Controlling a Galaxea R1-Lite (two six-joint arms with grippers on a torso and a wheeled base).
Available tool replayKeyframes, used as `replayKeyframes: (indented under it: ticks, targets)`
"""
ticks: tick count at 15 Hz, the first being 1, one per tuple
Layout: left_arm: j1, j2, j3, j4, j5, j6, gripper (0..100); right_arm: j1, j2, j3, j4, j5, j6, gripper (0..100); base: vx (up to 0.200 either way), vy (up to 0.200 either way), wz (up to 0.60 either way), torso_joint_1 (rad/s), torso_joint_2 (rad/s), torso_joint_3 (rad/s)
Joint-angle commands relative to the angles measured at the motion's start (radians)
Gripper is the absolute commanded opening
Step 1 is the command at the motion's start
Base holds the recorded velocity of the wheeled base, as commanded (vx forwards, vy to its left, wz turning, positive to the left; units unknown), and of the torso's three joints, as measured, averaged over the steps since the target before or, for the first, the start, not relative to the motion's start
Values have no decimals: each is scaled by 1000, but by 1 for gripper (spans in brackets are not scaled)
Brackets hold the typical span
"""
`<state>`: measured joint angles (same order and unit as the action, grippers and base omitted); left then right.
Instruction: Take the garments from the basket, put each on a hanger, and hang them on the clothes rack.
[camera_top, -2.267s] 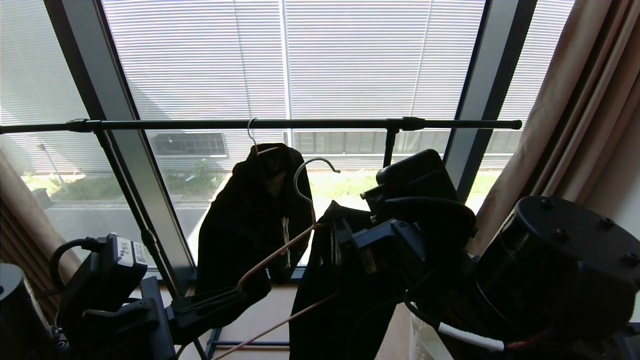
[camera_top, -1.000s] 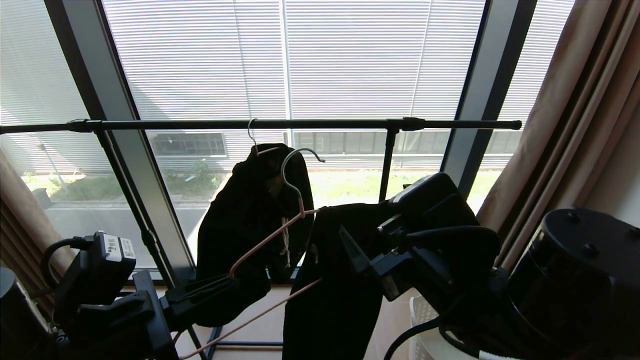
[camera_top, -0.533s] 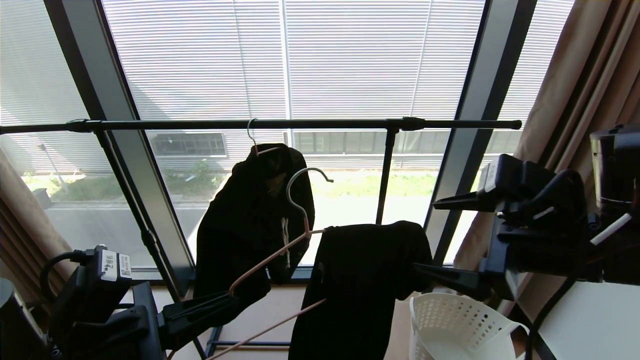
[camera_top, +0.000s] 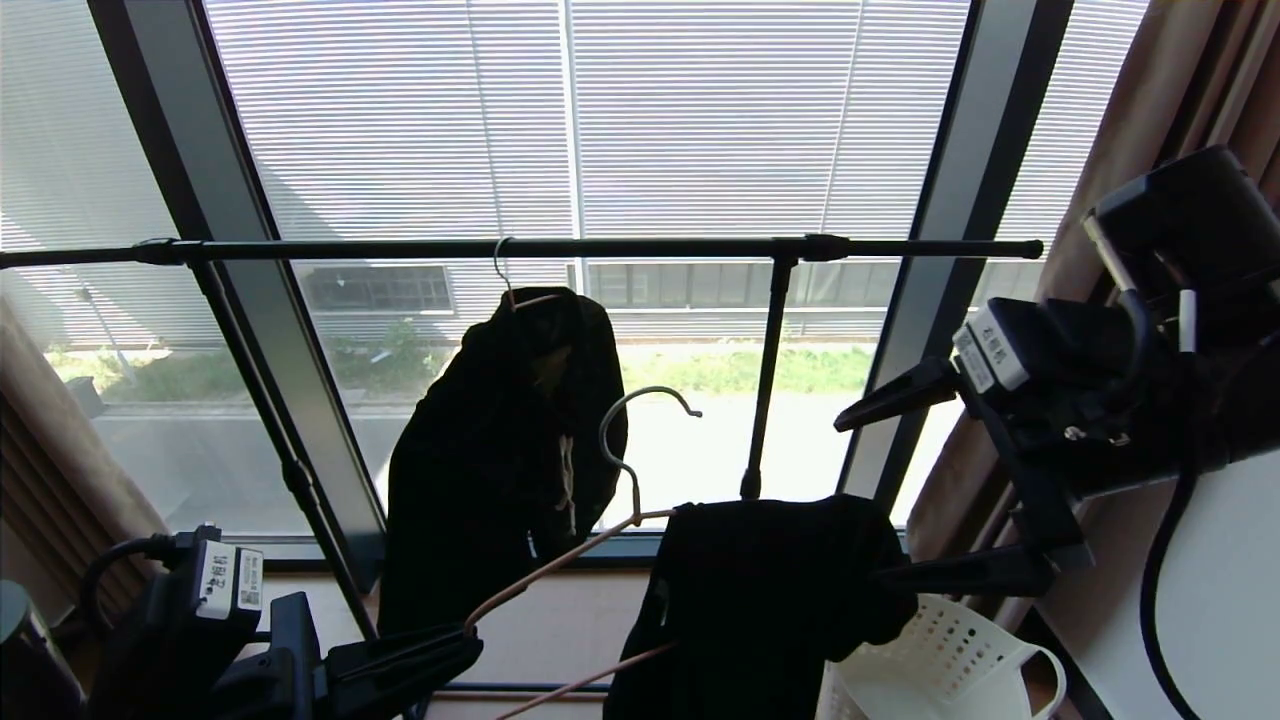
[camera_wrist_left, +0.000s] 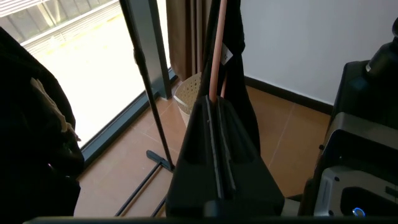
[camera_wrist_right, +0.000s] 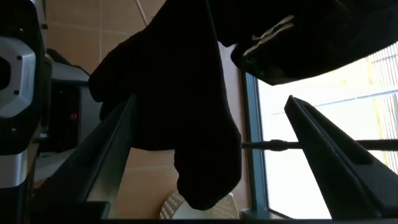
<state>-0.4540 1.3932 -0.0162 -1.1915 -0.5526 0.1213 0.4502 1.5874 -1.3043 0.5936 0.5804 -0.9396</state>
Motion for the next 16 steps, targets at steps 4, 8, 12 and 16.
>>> replayKeyframes:
  ticks: [4,8,12,16]
  targets:
    - [-5,-2,-5,0,0,0,0,93,187,-78,6,6,15,100,0,0,0,0,0,0]
    - [-5,-11,-8,0,2,-6,0,105,250,-113,6,6,25,100,0,0,0,0,0,0]
    - [-5,-11,-8,-2,2,-6,0,108,252,-112,6,1,39,100,0,0,0,0,0,0]
    - [-5,-10,-8,-20,2,-8,0,123,259,-116,6,1,48,0,0,0,0,0,0,0]
